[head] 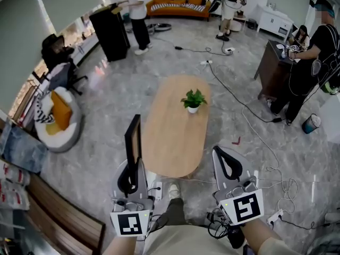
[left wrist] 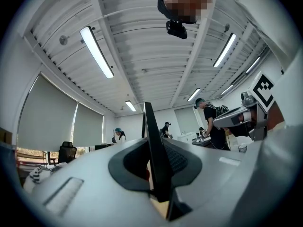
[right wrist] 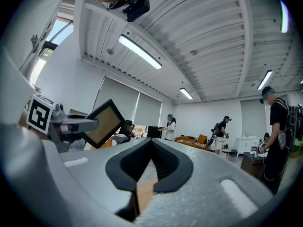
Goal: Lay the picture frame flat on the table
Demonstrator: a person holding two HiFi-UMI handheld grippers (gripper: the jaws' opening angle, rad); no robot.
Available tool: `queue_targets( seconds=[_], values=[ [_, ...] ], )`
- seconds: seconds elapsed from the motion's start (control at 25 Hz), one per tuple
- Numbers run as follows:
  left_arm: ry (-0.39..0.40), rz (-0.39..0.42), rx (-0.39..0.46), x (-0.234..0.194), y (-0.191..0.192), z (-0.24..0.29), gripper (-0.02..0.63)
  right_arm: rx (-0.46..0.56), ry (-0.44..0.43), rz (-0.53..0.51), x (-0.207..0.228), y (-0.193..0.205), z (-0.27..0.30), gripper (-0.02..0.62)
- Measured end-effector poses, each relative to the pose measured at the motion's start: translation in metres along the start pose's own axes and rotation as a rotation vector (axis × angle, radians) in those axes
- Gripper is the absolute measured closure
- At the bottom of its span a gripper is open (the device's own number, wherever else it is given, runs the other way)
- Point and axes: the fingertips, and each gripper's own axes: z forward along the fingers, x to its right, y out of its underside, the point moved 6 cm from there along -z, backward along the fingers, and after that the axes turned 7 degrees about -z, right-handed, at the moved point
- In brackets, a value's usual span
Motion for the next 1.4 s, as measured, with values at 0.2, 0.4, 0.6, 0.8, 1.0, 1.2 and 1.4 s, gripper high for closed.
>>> queue_targets(
  seconds=[0.2, 0.4, 0.6, 0.8, 1.0, 1.2, 1.4],
  values=[
    [0.028, -0.005, -0.013, -0.022, 0.011, 0.052, 0.537, -0.038, 0.013, 0.007, 0.012, 0.009, 0.046, 0.594],
    [0.067, -0.009, -0.028, -0.045, 0.022, 0.104, 0.537, -0.053, 0.043, 0.021, 0.029, 0.016, 0.096, 0.594],
    [0.113, -0.032, -0.037, -0.065, 0.030, 0.143, 0.537, -0.068, 0.060, 0.017, 0.036, 0.014, 0.140, 0.594],
    [0.147, -0.039, -0.039, -0.081, 0.041, 0.170, 0.537, -0.070, 0.081, -0.004, 0.042, 0.014, 0.170, 0.594],
    [0.146, -0.058, -0.046, -0.090, 0.050, 0.186, 0.537, -0.093, 0.086, -0.012, 0.049, 0.019, 0.187, 0.594],
    [0.141, -0.057, -0.048, -0.093, 0.051, 0.196, 0.537, -0.096, 0.076, -0.017, 0.055, 0.020, 0.197, 0.594],
    [0.126, -0.048, -0.058, -0.085, 0.054, 0.205, 0.537, -0.101, 0.045, -0.010, 0.066, 0.030, 0.205, 0.594]
  ],
)
